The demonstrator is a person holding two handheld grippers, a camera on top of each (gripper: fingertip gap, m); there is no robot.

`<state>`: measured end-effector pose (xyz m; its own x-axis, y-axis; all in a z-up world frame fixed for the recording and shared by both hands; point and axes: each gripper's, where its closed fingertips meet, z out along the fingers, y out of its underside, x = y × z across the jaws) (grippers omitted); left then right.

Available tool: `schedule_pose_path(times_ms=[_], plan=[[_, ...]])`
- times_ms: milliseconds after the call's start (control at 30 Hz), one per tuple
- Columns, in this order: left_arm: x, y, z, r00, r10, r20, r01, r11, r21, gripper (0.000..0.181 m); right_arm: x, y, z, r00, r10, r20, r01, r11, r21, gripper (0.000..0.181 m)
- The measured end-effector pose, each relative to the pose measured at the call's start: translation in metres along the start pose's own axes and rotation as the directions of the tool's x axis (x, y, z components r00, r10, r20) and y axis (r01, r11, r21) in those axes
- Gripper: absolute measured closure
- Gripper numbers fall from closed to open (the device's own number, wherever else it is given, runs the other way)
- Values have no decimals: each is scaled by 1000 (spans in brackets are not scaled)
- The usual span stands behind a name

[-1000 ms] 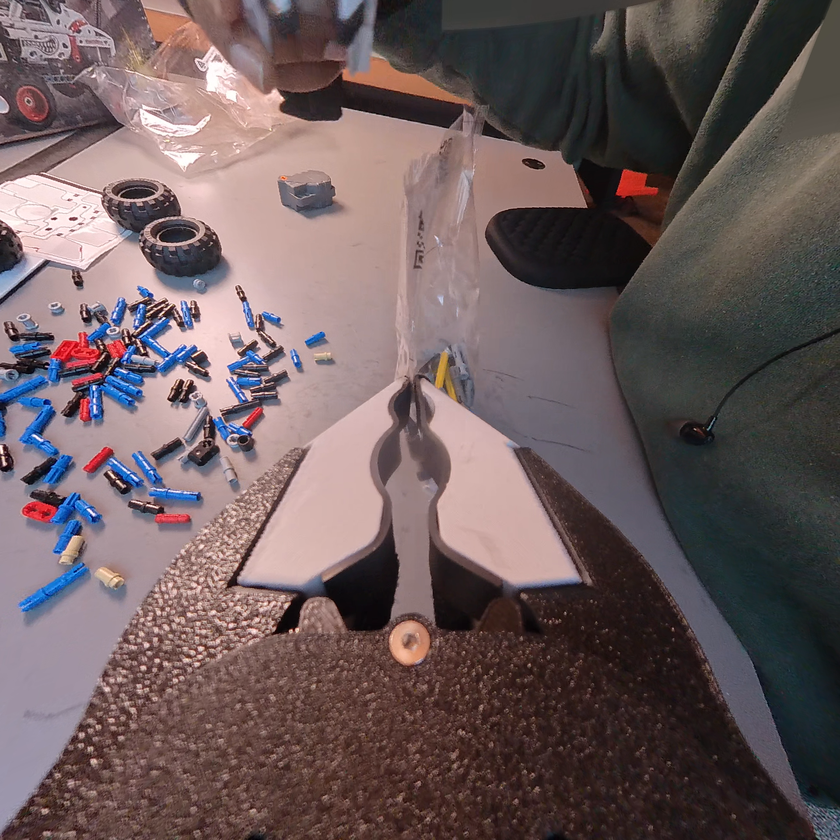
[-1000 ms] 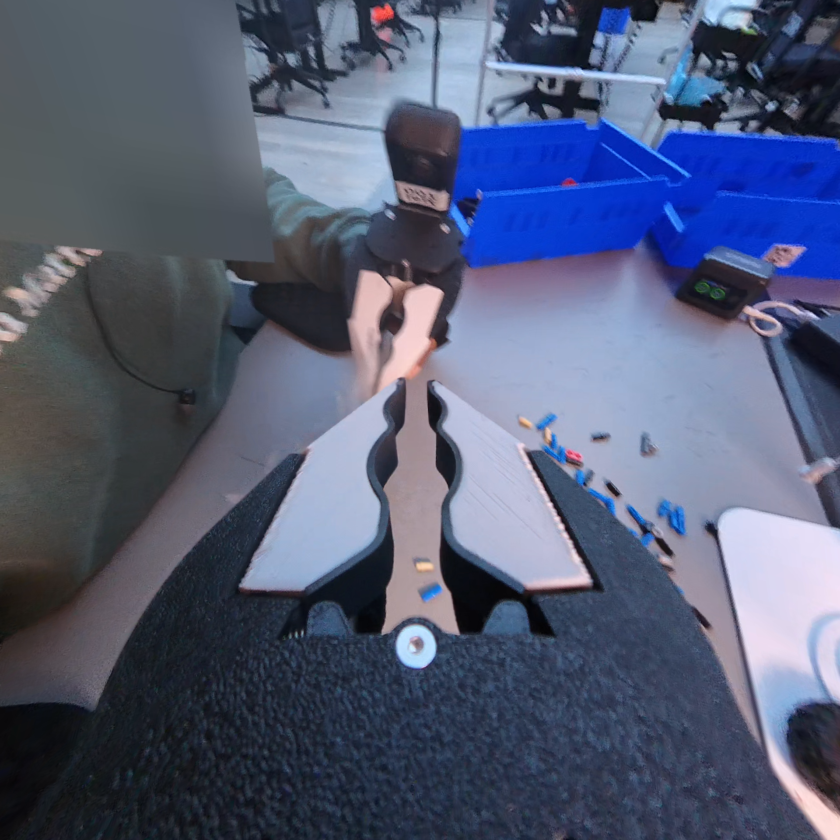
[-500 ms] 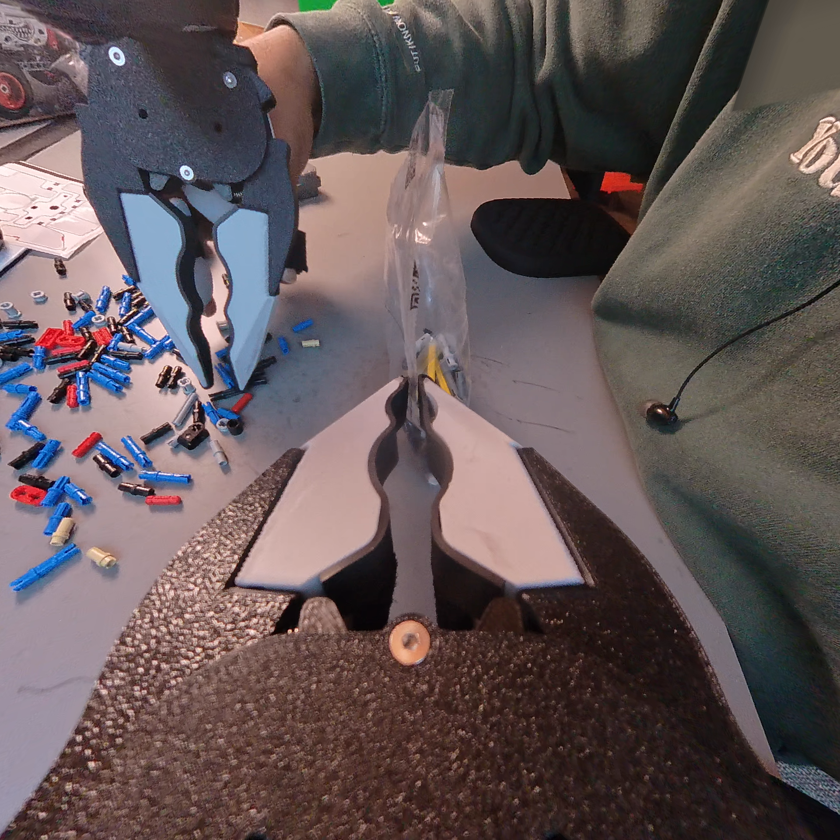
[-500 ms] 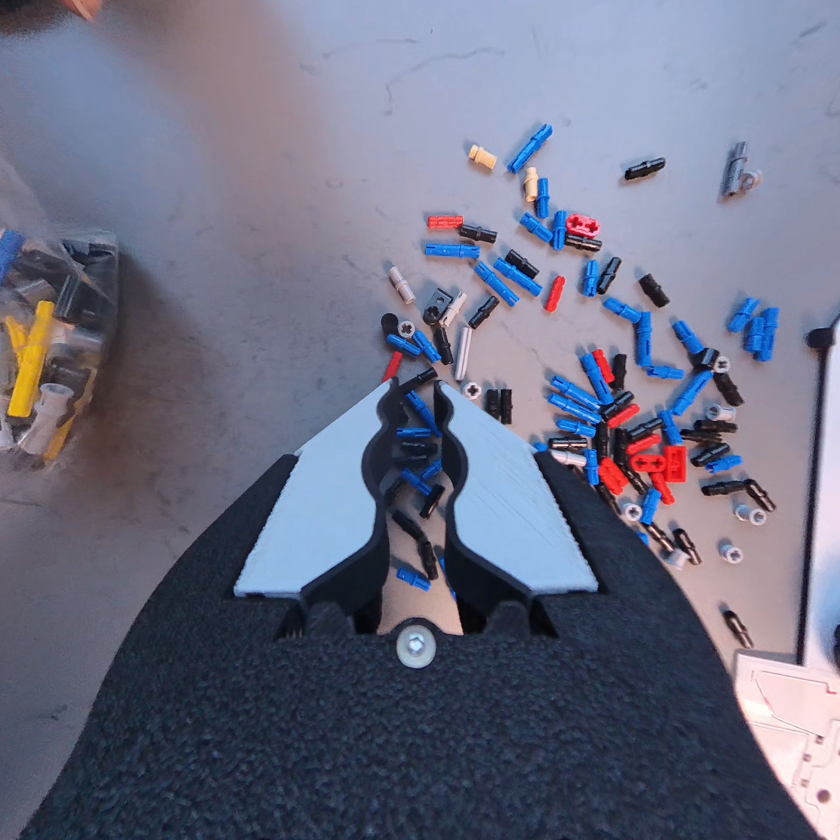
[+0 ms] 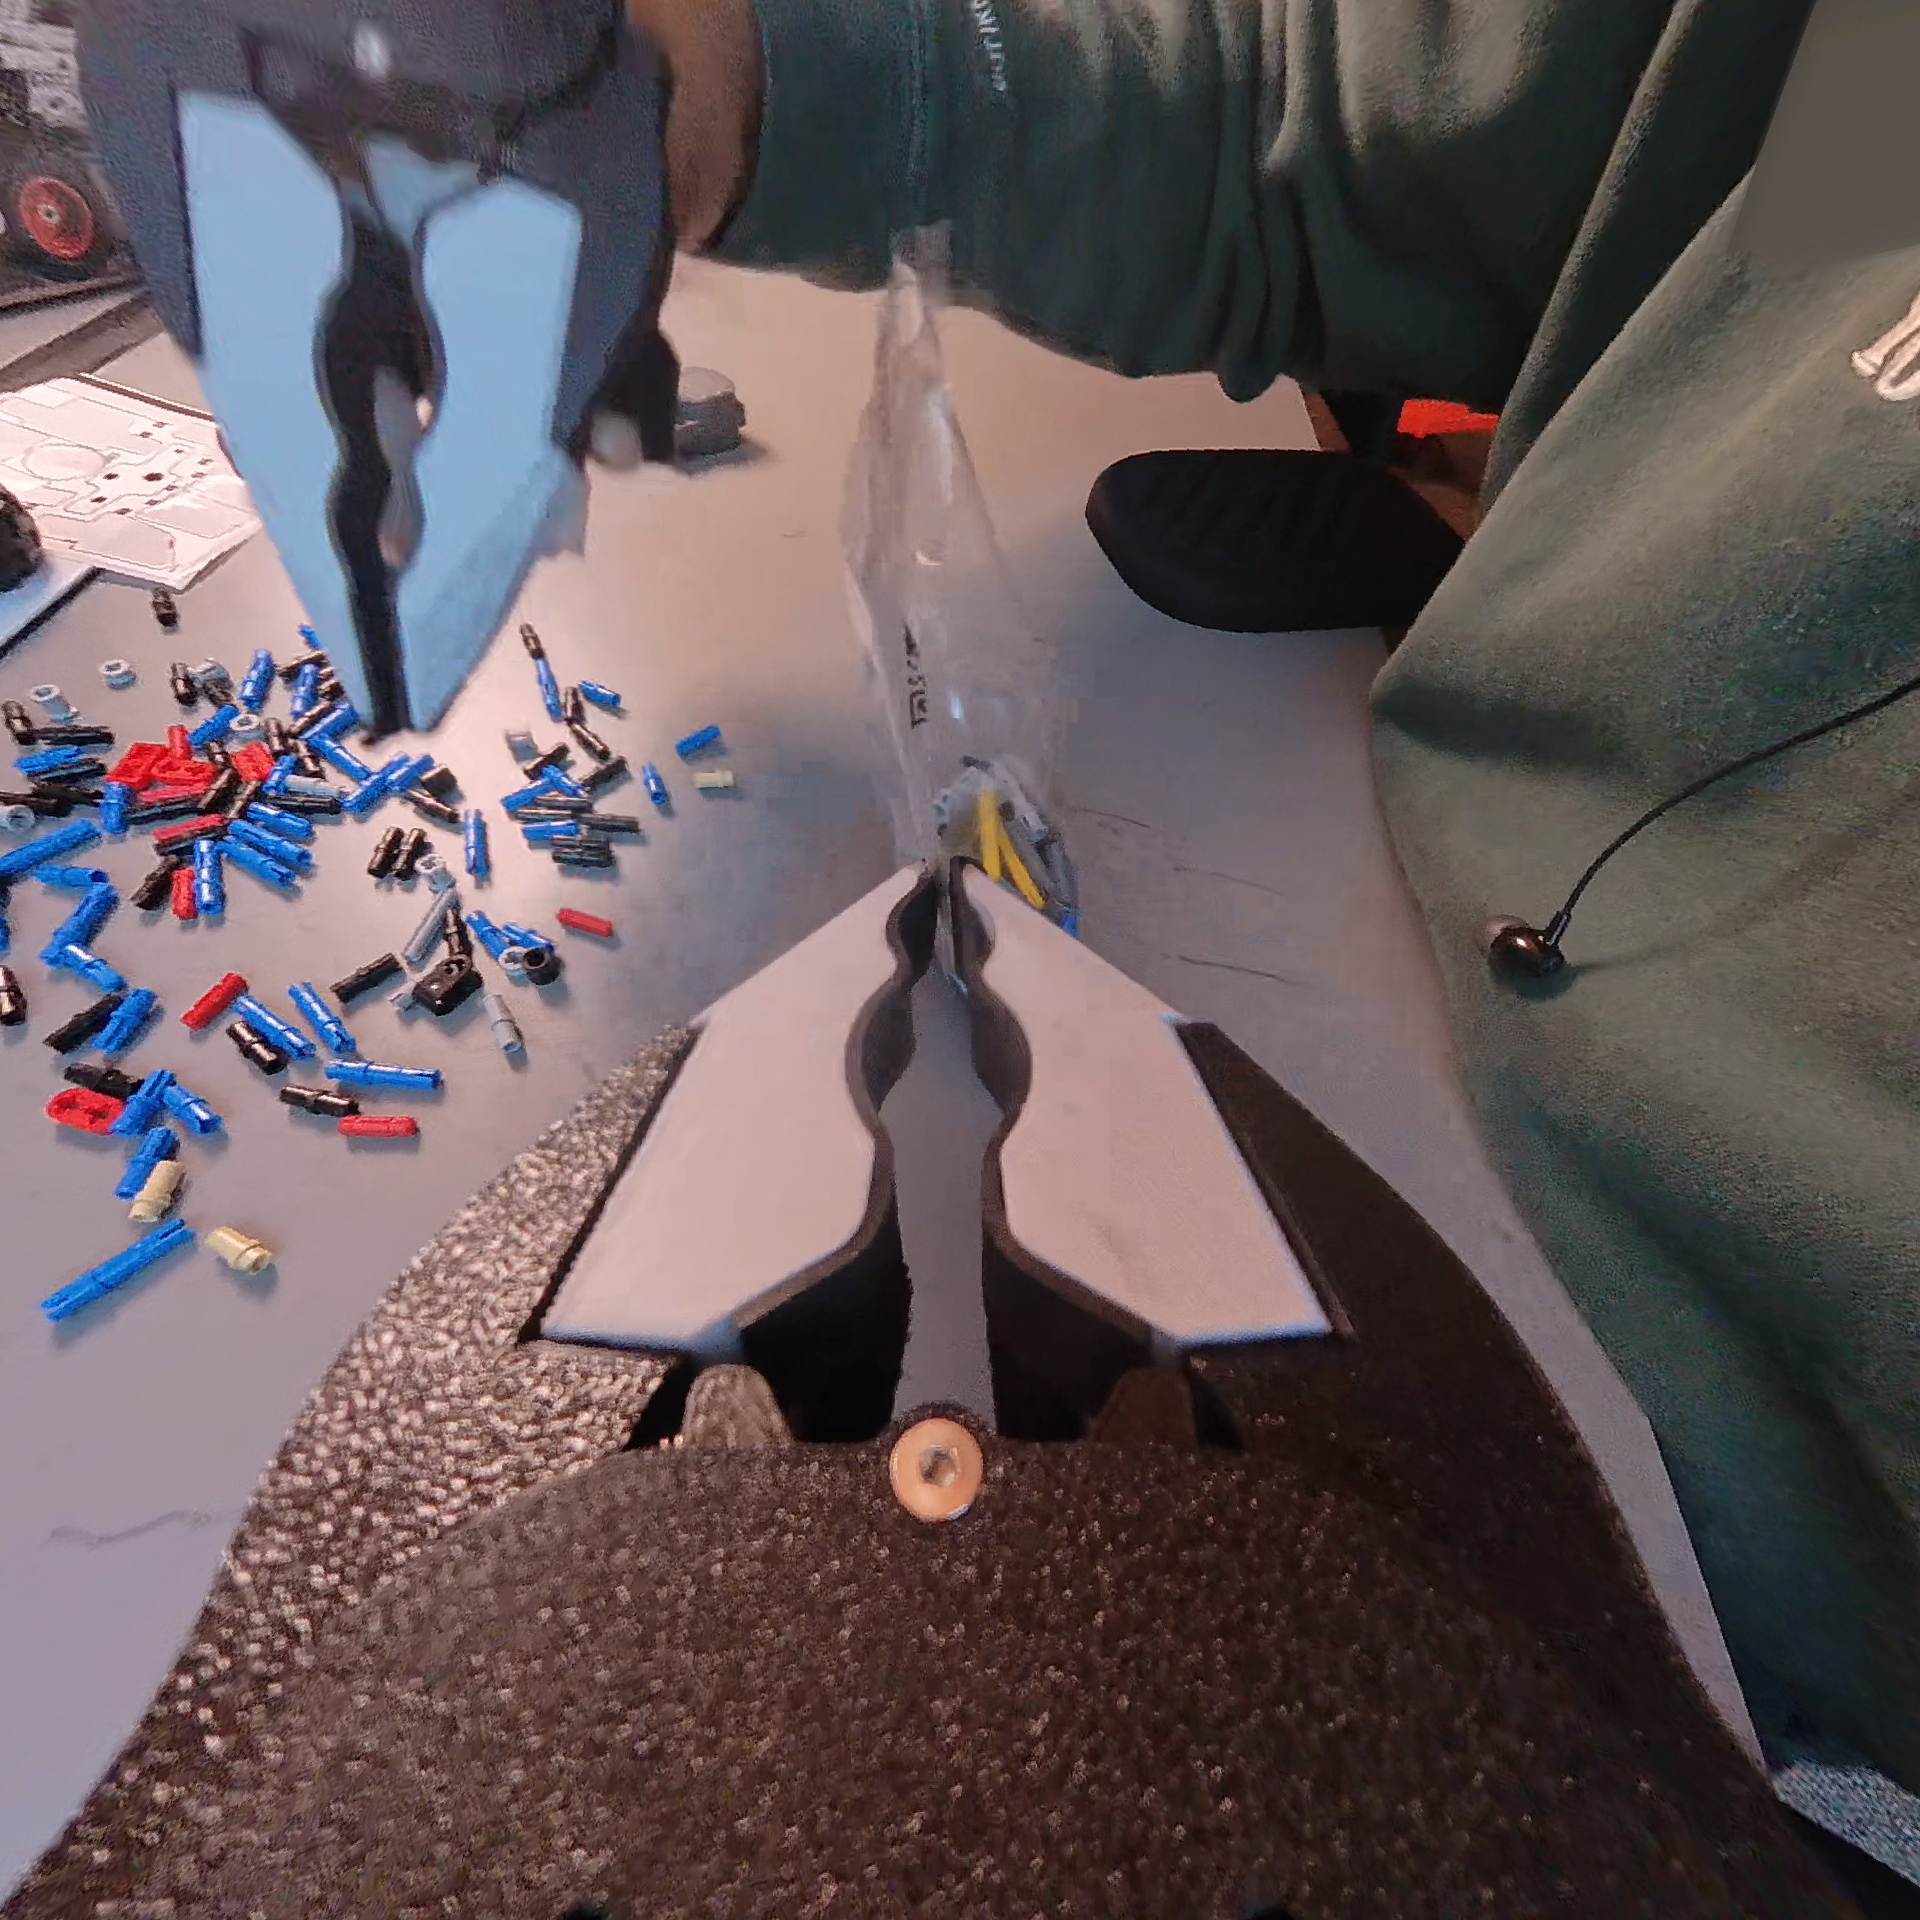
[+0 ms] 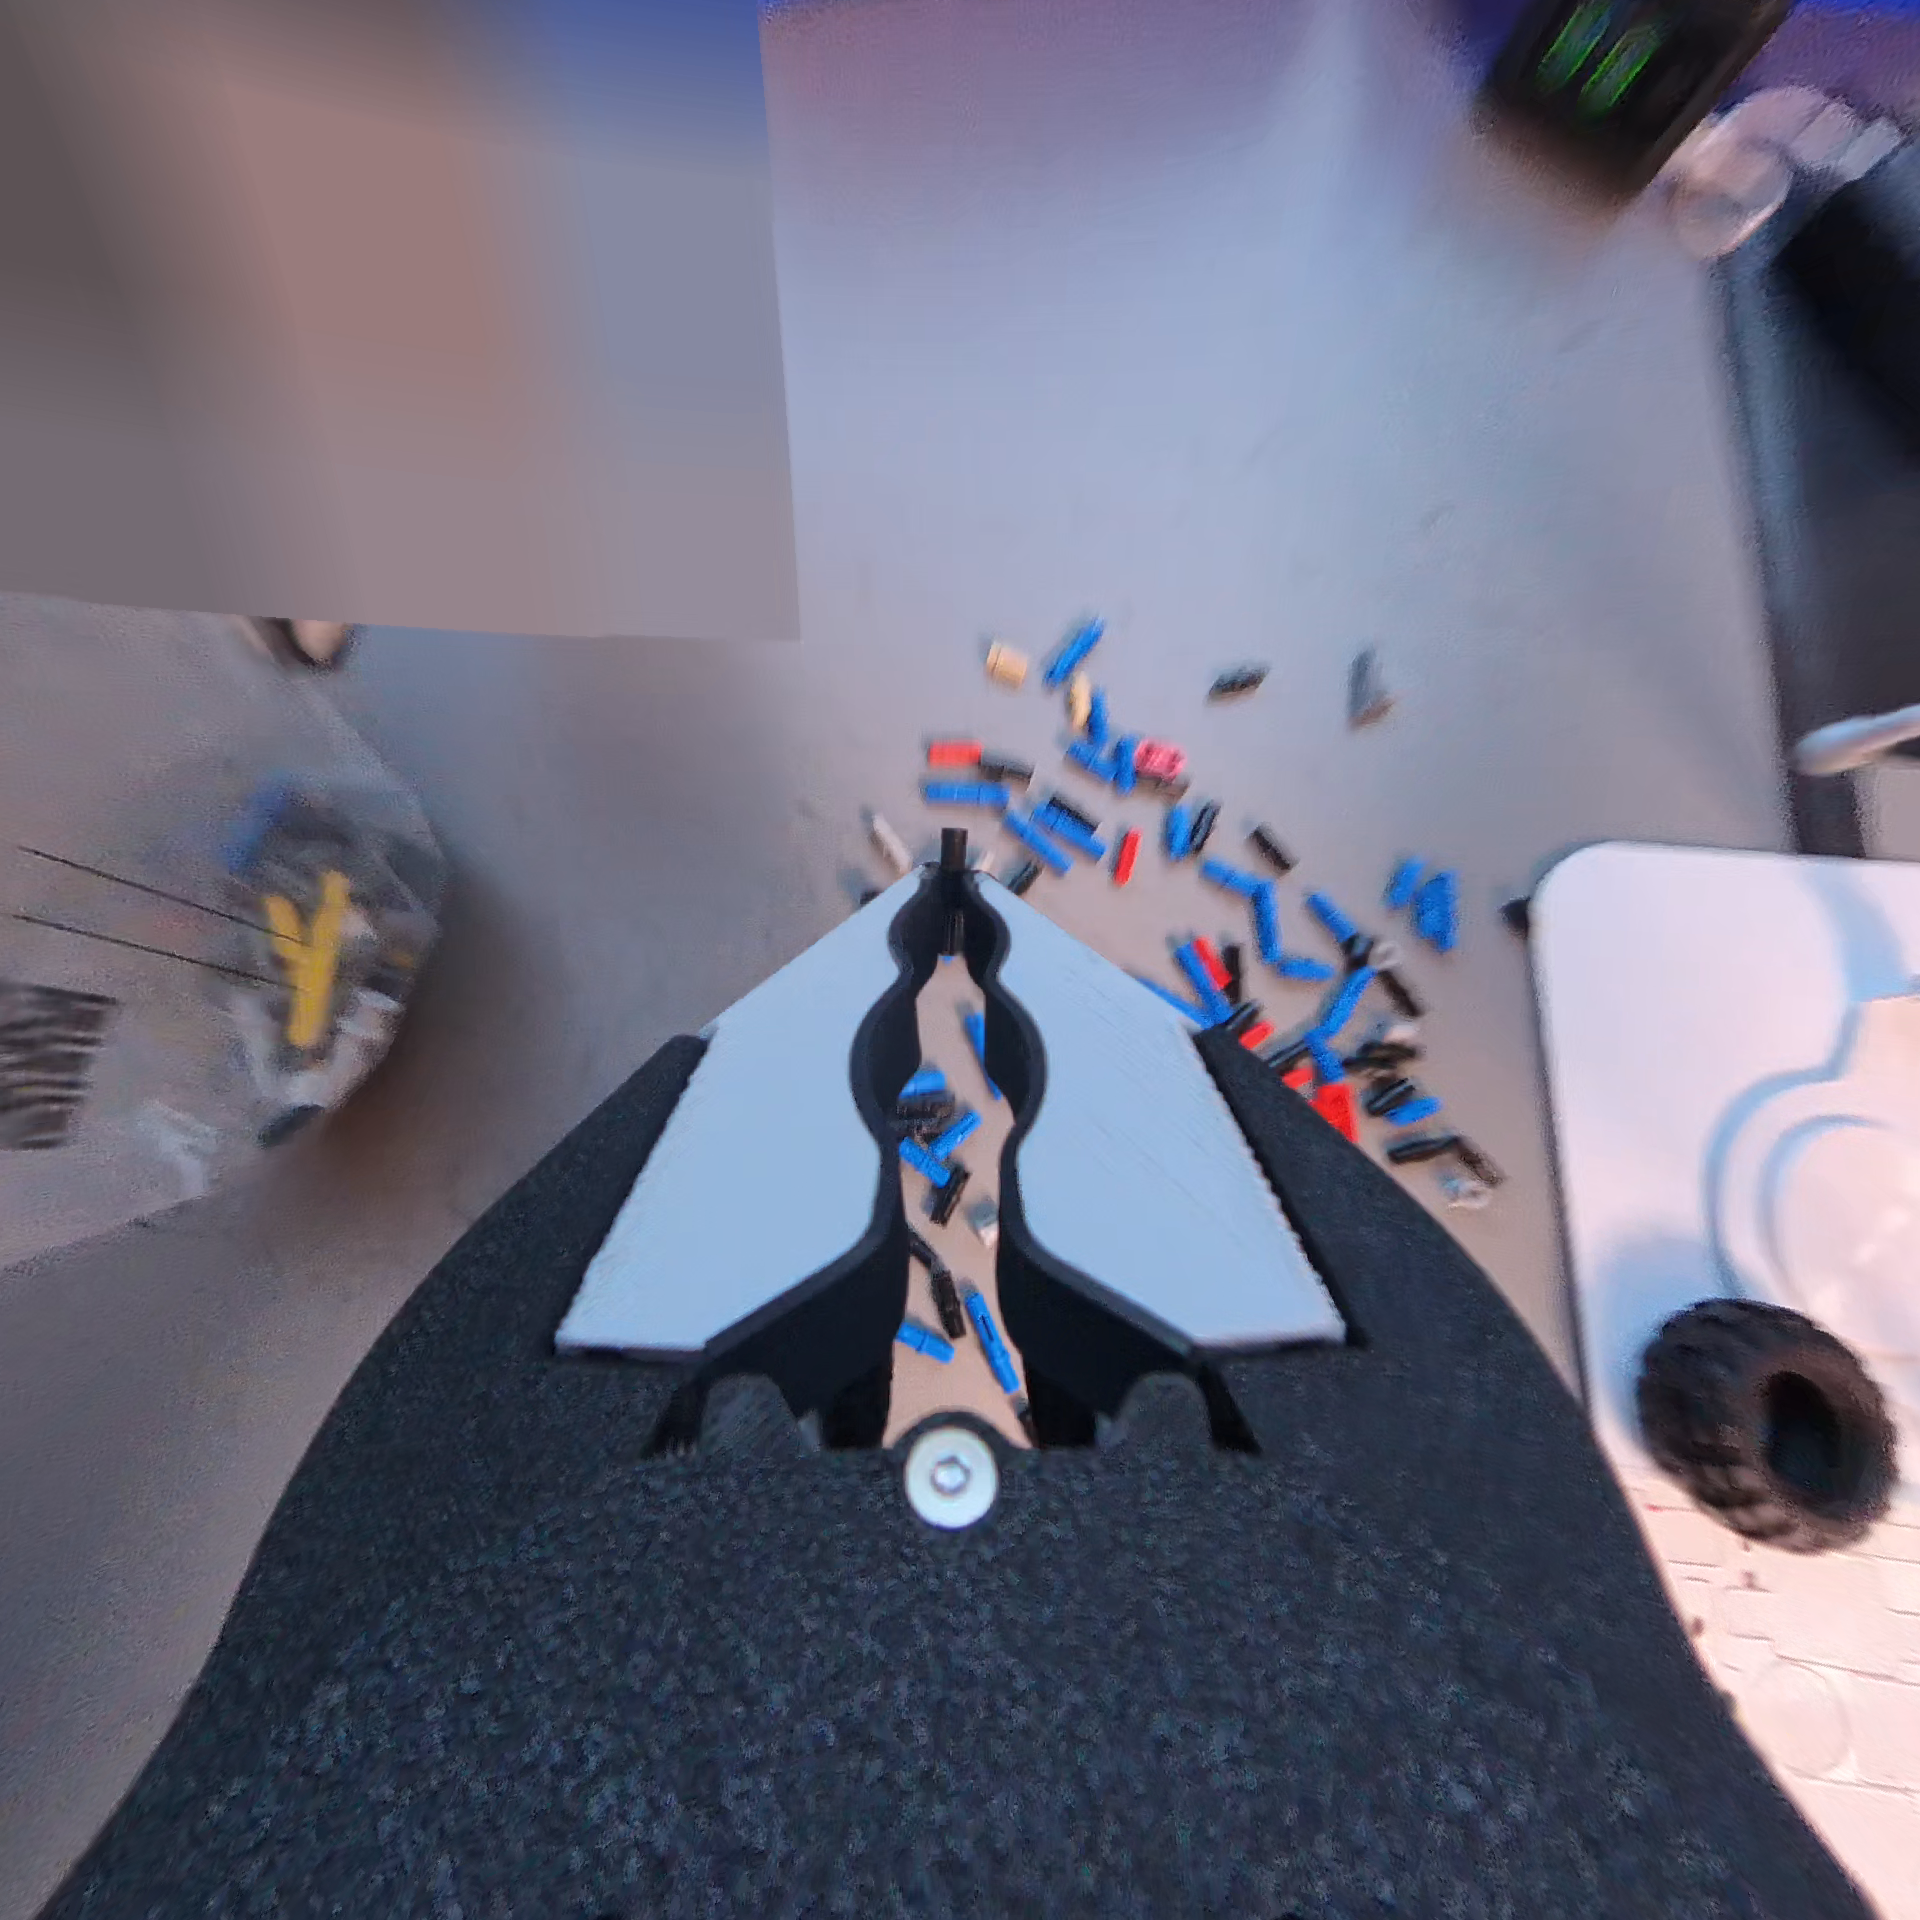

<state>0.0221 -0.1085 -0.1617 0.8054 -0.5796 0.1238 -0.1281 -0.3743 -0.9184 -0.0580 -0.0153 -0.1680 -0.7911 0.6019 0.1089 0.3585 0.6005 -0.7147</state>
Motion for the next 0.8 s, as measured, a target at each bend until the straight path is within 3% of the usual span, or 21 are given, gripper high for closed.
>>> schedule_pose_path(times_ms=[100,200,300,400,800], plan=[[-3,-7,-2,1000,-8,24,7,1000,31,181,-15,-62,-60,1000,-10,27,2,960,279,178],[-5,-9,-1,999,-9,52,7,999,35,181,-59,-86,-91,988,-87,127,35,929,368,178],[-8,-9,-1,998,-15,69,13,999,33,181,-92,-77,-85,977,-135,162,80,949,307,178],[-9,-8,0,997,-21,73,18,999,35,181,-105,-61,-71,975,-158,156,122,968,218,178],[-6,-7,1,997,-33,66,30,999,42,181,-99,-47,-73,988,-133,72,122,983,140,178]])
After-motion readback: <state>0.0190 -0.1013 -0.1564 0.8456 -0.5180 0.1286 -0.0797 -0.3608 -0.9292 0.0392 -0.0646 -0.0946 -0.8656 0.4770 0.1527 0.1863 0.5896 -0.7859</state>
